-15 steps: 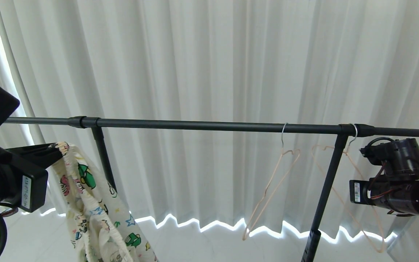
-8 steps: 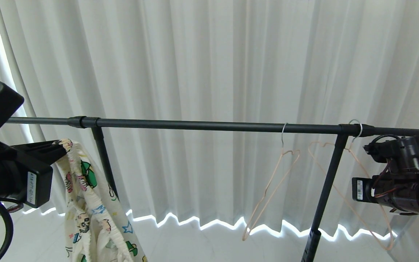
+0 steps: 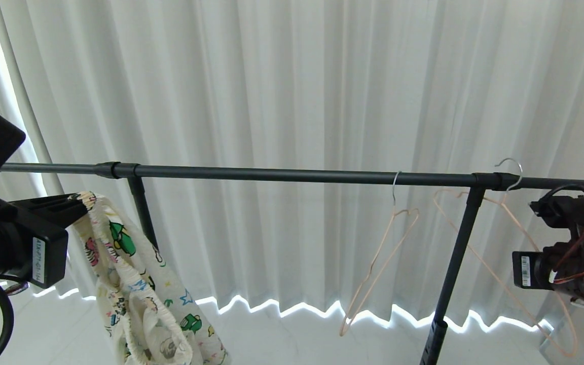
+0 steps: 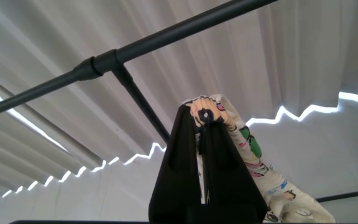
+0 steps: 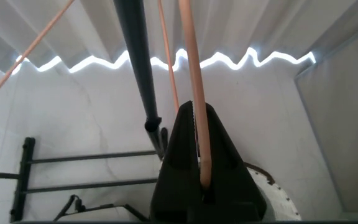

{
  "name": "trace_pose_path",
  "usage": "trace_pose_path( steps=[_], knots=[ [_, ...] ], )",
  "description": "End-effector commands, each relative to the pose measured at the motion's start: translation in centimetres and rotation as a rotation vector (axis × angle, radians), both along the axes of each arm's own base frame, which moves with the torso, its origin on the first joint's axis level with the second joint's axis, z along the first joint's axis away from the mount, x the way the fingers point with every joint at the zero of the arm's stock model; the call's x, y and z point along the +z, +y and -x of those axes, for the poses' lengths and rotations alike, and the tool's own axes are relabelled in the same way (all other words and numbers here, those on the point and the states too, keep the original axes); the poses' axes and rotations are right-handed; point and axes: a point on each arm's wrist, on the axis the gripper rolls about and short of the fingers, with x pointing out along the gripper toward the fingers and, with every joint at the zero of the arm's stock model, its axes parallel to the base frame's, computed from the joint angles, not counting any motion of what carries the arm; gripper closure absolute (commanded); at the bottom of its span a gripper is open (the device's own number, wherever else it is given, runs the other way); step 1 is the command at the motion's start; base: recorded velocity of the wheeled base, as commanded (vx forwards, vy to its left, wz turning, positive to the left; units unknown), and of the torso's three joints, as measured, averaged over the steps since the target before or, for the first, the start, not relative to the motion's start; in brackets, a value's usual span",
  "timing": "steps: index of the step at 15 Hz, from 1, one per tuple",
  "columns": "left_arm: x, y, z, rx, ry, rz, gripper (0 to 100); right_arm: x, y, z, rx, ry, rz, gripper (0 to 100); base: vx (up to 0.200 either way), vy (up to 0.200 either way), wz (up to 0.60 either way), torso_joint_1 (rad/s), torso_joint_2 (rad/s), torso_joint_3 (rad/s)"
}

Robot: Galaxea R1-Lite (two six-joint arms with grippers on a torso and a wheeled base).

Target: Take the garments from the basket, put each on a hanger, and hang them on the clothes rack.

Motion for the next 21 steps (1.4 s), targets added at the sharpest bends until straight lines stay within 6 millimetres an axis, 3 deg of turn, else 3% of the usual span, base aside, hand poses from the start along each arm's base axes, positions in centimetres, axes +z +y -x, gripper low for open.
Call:
trace_pose_path(
  steps=[1,7,14,16,21],
  knots=[
    [0.1,0.1,0.0,0.010,-0.008,0.002,100,0.3,-0.5,2.0,0.009,-0.025,0.005,100,0.000,0.000,0.00,0.000,0.00,0.000],
    [0.2,0.2,-0.1,0.019,-0.022,0.008,100,0.5,-1.2,4.5,0.029,-0.059,0.028,100,-0.200,0.000,0.00,0.004,0.01,0.002],
    [0.1,0.2,-0.1,0.016,-0.017,0.007,100,0.8,-1.3,5.3,0.070,-0.080,0.065,100,-0.200,0.000,0.00,0.000,0.00,0.000],
    [-0.2,0.1,-0.1,0.010,-0.009,0.004,100,1.3,-0.8,5.5,0.107,-0.105,0.062,100,-0.100,0.000,0.00,-0.001,0.00,-0.001],
    [-0.9,-0.4,-1.1,-0.040,0.039,0.004,100,3.1,2.5,7.6,0.406,-0.187,-0.008,100,0.000,0.000,0.00,0.000,0.00,0.000]
  ],
)
